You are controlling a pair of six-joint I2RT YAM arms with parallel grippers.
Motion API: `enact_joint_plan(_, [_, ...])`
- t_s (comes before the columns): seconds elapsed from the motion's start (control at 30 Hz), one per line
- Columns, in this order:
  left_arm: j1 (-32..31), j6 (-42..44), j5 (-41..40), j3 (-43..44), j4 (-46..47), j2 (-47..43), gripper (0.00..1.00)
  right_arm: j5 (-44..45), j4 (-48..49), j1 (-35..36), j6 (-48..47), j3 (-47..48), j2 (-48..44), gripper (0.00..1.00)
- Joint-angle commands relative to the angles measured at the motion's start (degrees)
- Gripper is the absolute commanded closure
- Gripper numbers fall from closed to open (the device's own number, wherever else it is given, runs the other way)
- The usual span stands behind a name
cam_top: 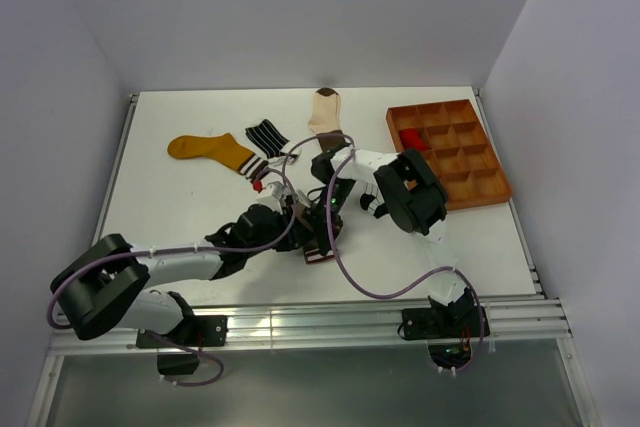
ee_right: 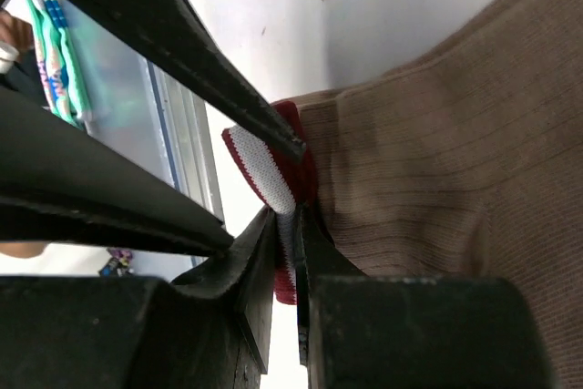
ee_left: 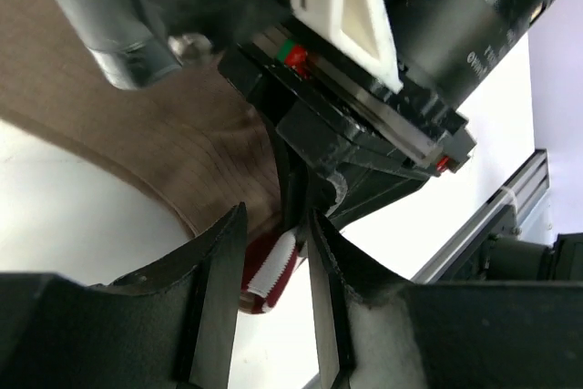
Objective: Roll the socks
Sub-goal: Roll the sock at the center of the board.
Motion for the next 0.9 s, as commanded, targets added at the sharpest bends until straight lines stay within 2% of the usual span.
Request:
enact_joint_plan(0.0, [-0.8,4.1,2.7,-1.4,11.5,2.1,0.60,-0.7,-0.3,0.1,2.5,2.4,1.7,0.93])
enact_joint_plan(0.43, [-3.4,3.9,9.0,-6.3,22.5,6.9,0.58,1.1,4.0,0.0,8.1,2.5,2.1,0.93])
enact_joint_plan(0.7, [-3.8,3.0,5.8,-6.6,18.9,8.5,0.61,2.2,6.4,0.1,11.1,2.4,2.0,0.93])
enact_joint_plan(0.87, [-3.8,1.1,2.9,-6.6,16.2,9.9,0.70,2.4,8.1,0.0,12.3,1.0,1.0,0.93])
